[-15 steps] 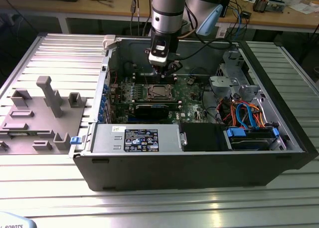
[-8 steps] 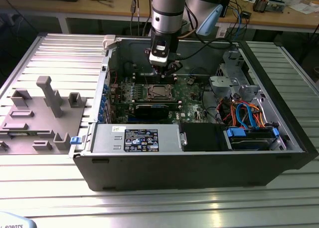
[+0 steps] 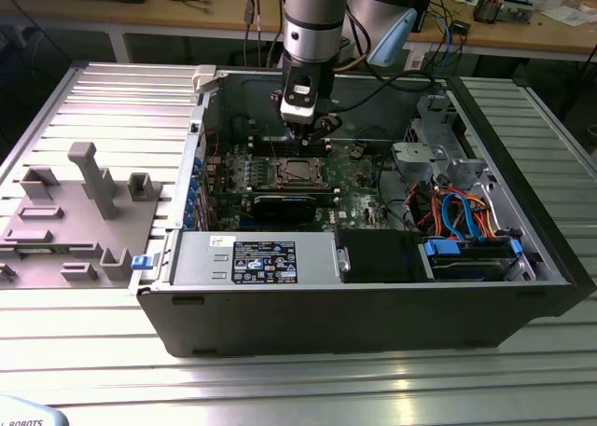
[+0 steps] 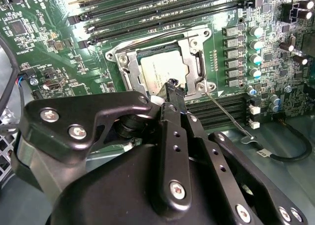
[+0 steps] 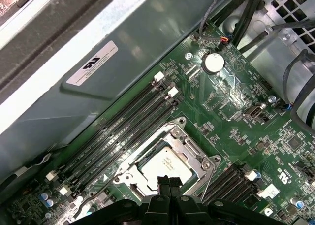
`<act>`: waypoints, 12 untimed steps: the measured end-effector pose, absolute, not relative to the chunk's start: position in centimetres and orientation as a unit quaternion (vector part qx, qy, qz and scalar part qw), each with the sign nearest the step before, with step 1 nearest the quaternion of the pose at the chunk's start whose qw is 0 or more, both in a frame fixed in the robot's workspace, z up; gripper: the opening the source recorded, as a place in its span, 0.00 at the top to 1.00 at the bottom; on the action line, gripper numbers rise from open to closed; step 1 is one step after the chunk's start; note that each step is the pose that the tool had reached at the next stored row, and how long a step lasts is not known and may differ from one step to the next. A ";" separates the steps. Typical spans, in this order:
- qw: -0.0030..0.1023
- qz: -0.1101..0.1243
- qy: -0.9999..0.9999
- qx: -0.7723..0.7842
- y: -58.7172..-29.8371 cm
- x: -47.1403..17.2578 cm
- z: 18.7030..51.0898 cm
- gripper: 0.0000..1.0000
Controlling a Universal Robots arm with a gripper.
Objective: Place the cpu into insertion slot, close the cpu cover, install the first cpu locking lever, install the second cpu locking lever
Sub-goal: 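Install the first cpu locking lever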
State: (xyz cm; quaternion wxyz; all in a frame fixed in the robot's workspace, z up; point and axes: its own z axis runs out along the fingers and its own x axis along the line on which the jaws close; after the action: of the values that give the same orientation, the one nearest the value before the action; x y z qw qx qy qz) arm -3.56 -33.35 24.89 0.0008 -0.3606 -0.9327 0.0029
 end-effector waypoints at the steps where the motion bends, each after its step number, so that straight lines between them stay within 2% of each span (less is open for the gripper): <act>1: 0.001 0.003 -0.933 -0.359 -33.4 -3.6 24.9 0.89; 12: 0.001 0.003 -0.938 -0.347 -33.4 -3.6 24.9 0.89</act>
State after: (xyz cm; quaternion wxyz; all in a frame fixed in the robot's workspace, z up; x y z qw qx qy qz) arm -3.56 -33.35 24.88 0.0008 -0.3469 -0.9379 0.0029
